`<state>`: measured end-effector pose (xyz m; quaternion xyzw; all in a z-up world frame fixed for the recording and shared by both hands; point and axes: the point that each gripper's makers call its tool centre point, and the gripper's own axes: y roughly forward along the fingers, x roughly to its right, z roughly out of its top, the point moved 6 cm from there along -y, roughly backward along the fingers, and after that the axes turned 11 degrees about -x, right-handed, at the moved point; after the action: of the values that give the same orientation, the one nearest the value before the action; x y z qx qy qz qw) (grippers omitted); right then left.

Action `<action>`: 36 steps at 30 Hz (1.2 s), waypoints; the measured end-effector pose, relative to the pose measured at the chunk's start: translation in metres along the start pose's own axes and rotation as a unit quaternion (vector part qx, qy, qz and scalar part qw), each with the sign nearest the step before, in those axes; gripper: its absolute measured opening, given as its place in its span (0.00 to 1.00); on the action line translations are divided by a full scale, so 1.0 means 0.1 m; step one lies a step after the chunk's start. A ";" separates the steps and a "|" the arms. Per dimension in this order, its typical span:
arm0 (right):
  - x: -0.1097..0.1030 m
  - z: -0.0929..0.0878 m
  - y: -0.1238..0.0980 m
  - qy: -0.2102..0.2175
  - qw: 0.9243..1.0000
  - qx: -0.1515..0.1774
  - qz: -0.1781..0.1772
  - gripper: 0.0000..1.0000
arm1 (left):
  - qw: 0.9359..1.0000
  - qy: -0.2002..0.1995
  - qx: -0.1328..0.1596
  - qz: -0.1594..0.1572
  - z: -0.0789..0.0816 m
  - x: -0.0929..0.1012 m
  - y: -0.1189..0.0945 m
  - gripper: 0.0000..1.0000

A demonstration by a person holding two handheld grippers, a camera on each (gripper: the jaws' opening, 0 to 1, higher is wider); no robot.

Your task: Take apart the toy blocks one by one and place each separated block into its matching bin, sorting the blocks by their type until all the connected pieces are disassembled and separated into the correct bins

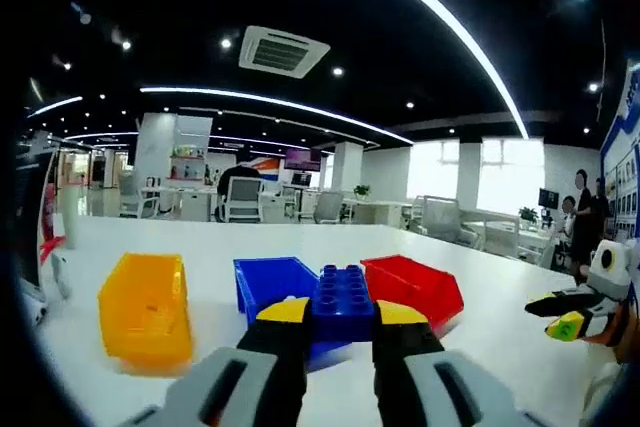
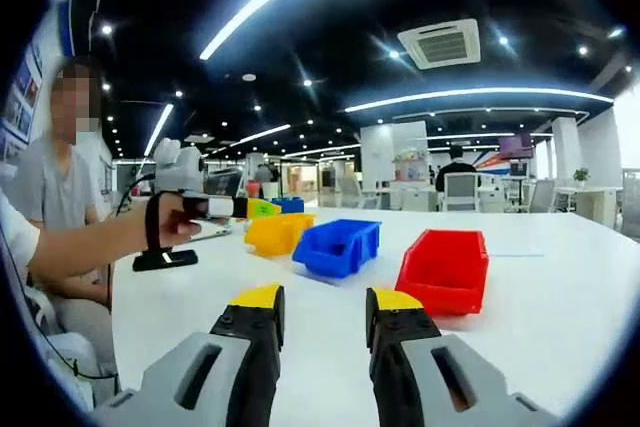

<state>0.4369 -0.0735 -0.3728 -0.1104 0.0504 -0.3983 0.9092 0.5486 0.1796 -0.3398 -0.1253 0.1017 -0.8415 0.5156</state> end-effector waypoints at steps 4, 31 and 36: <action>0.02 -0.03 -0.01 0.002 1.000 -0.001 -0.001 0.33 | 0.999 0.020 -0.018 0.020 0.04 -0.10 0.24 0.25; -0.01 -0.05 0.00 -0.004 1.000 -0.012 0.008 0.32 | 0.998 0.051 0.042 -0.011 0.04 0.09 -0.31 0.52; -0.08 -0.05 0.00 0.001 1.000 -0.014 0.010 0.32 | 0.995 0.042 0.078 -0.055 0.03 0.19 -0.92 0.52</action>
<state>0.4305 -0.0679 -0.3773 -0.1227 0.0581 -0.3886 0.9114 0.4642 0.2037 -0.3072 -0.0551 0.0505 -0.8786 0.4716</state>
